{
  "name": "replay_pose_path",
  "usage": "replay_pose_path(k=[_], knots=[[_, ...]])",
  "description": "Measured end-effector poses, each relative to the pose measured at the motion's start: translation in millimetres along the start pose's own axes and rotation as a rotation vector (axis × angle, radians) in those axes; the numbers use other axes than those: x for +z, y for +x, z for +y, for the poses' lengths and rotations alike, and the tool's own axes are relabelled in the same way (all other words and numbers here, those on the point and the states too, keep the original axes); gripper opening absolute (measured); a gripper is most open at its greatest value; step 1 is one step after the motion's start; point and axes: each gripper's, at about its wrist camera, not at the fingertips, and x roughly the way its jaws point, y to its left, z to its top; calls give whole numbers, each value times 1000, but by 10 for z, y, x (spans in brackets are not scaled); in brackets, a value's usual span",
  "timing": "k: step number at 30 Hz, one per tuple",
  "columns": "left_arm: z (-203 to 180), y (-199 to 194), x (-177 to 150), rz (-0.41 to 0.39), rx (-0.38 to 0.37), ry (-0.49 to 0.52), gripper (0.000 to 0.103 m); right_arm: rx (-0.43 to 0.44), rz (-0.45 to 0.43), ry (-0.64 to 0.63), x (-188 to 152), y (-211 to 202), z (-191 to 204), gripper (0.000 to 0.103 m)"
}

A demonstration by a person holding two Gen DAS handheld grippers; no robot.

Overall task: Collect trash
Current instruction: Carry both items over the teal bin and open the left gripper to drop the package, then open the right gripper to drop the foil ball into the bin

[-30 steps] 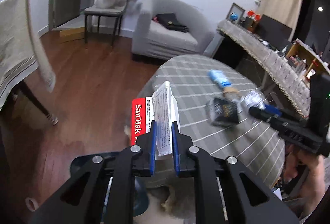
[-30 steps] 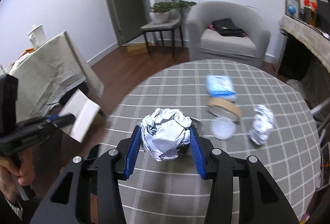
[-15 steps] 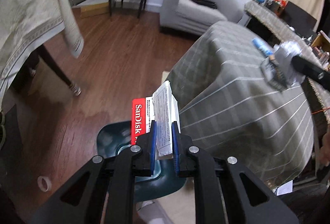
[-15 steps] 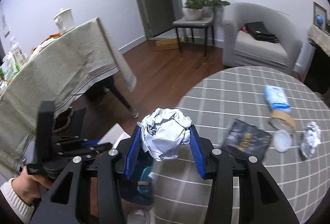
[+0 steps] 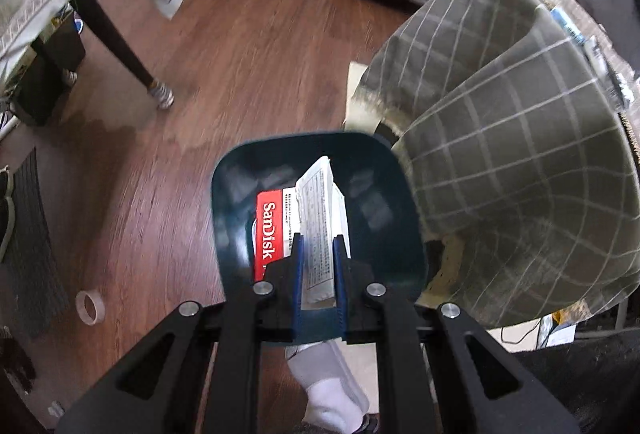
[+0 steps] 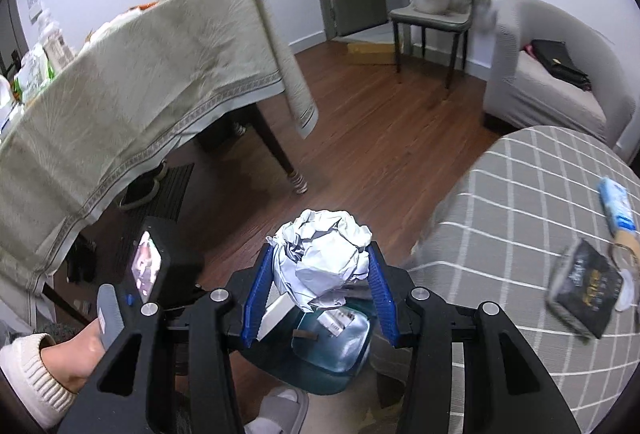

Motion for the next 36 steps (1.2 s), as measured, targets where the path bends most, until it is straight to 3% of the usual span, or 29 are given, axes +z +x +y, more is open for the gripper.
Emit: replay_pose_path(k=[5,7,16,19,26,36], knots=[[73,125,-90,55,14,12,19,-1,44,-10,-14,166,100,47],[81,164,-127,74,9,16,28,-4,63,-13,-30,239,131,47],[296,74,-171,42,10,-12,50,-13,135,-19,-101,547,219,47],[372,-4,-155,17,11,-30,52,-15,154,-23,-125,623,267,47],[508,-272,-106,-72,-11,-78,51,-28,213,-37,-210,818,317,47],[555,-751,41,-223,-57,-128,30,-57,351,-60,-561,1256,258,47]])
